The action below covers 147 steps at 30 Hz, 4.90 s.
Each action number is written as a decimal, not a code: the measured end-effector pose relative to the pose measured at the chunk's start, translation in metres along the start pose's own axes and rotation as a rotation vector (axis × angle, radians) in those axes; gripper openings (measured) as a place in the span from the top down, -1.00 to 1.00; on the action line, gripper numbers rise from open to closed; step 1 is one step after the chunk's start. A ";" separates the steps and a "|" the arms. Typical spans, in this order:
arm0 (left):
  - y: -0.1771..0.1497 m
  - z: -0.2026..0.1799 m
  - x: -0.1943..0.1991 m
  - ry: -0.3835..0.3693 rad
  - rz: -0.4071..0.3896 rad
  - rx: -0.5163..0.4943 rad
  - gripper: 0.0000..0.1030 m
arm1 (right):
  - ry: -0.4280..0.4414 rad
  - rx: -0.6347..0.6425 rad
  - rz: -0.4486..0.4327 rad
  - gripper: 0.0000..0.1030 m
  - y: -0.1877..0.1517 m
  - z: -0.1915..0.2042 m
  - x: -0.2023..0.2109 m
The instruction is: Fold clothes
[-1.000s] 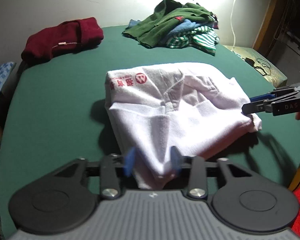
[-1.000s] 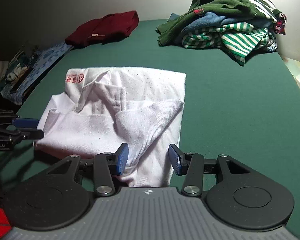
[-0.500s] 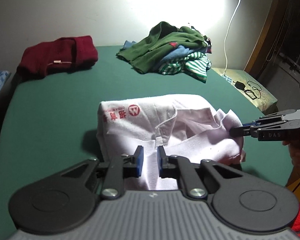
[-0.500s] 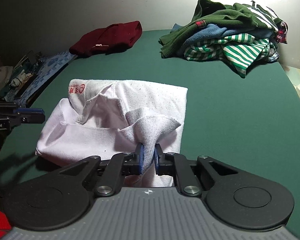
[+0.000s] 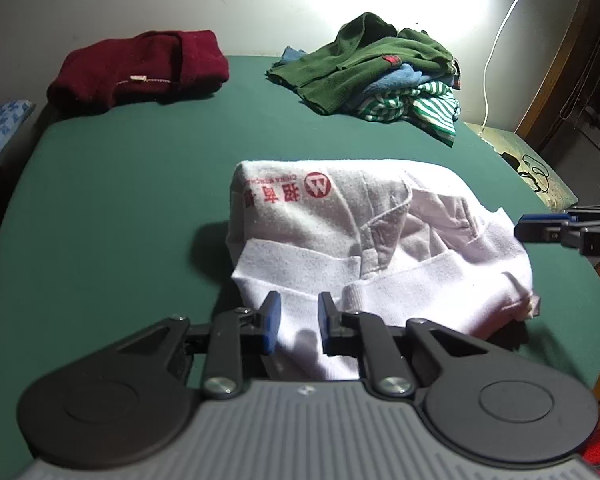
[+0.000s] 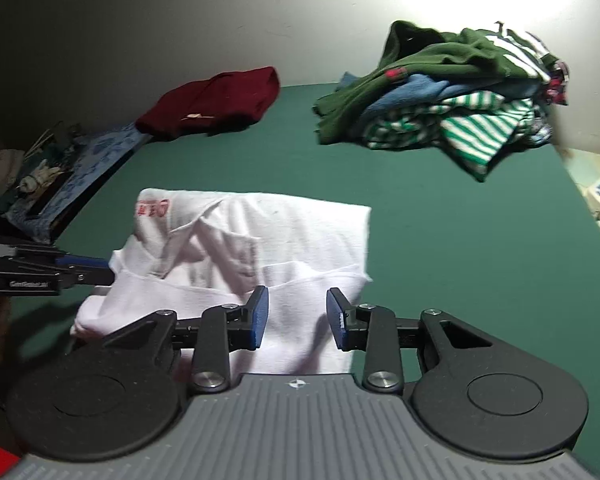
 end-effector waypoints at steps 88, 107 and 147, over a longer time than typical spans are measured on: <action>-0.008 -0.052 0.010 -0.032 -0.005 -0.140 -0.35 | -0.099 0.132 0.077 0.96 -0.015 0.011 -0.017; -0.002 -0.053 -0.014 -0.036 0.020 -0.157 -0.36 | -0.120 0.168 0.074 0.74 -0.012 0.011 -0.040; -0.031 -0.082 0.030 -0.140 0.015 -0.382 -0.55 | 0.033 0.312 0.214 0.69 -0.037 0.051 -0.005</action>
Point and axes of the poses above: each gripper's, at about its wrist camera, not at the fingertips, and x roughly against the way its jaws point, z to its left, y to its top, the point moved 6 cm from there along -x, roughly the way its jaws point, and after that the axes turned 8 degrees about y, right-handed, at the moved point
